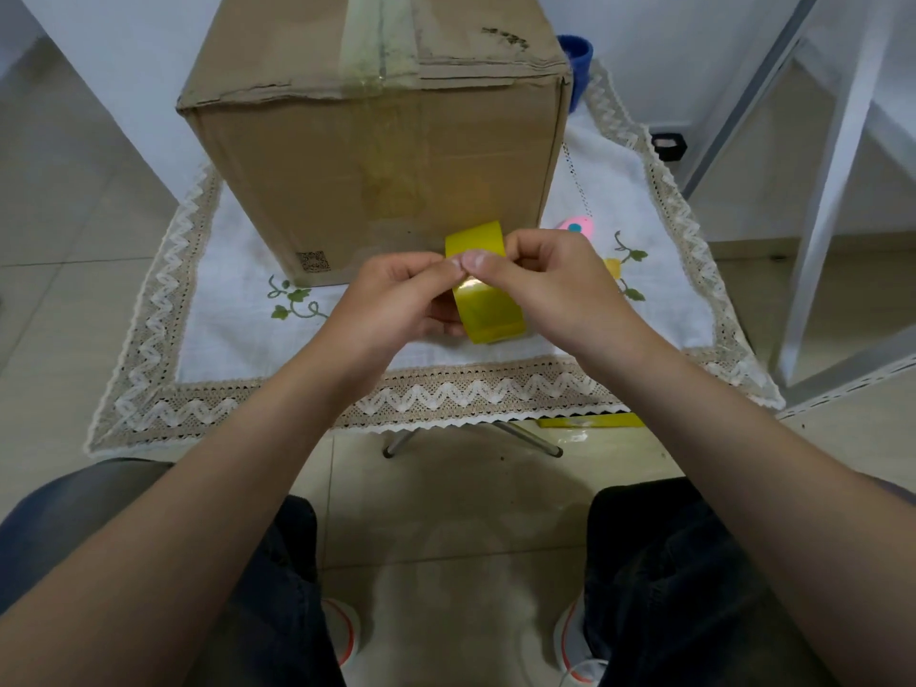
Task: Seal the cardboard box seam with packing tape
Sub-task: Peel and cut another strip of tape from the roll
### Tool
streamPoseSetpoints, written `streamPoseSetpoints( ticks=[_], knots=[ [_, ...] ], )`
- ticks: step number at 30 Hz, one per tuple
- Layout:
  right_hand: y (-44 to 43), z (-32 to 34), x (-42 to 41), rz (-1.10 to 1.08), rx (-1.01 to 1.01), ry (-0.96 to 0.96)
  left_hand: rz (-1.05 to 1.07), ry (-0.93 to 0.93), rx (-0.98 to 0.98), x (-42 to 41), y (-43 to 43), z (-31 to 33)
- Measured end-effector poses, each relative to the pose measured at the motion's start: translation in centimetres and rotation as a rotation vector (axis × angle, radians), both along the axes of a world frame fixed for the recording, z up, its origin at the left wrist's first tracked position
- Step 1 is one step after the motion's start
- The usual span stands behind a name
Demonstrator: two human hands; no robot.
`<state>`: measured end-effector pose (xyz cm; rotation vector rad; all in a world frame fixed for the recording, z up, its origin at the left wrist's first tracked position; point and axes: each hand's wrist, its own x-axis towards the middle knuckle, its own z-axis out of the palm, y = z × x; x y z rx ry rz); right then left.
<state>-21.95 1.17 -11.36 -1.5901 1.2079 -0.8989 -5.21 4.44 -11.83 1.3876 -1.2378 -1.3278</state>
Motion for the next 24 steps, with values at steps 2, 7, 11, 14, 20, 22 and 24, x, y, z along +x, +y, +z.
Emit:
streamPoseSetpoints(
  ticks=[2, 7, 11, 14, 20, 22, 24],
  knots=[
    [0.1, 0.5, -0.5, -0.014, -0.019, -0.008, -0.043, 0.073, 0.002, -0.3, 0.2, 0.2],
    [-0.1, 1.8, -2.2, -0.060, -0.129, 0.032, -0.110, 0.067, 0.055, -1.8, 0.1, 0.2],
    [-1.4, 1.7, -4.2, -0.166, -0.282, 0.277, -0.061, 0.017, 0.052, -2.5, 0.0, 0.4],
    [-2.2, 1.5, -6.0, -0.280, -0.434, 0.525, -0.004, -0.236, -0.088, -2.4, -0.1, 0.0],
    [-5.0, -0.3, -8.4, -0.423, -0.493, 0.789, 0.004, -0.363, -0.075, -2.5, -0.3, -1.1],
    [-5.7, -0.8, -8.7, -0.431, -0.443, 0.828, -0.006, -0.384, -0.081, -2.6, -0.3, -1.2],
    [-6.1, -1.2, -9.0, -0.434, -0.393, 0.876, -0.013, -0.396, -0.085, -2.5, -0.3, -1.4]
  ],
)
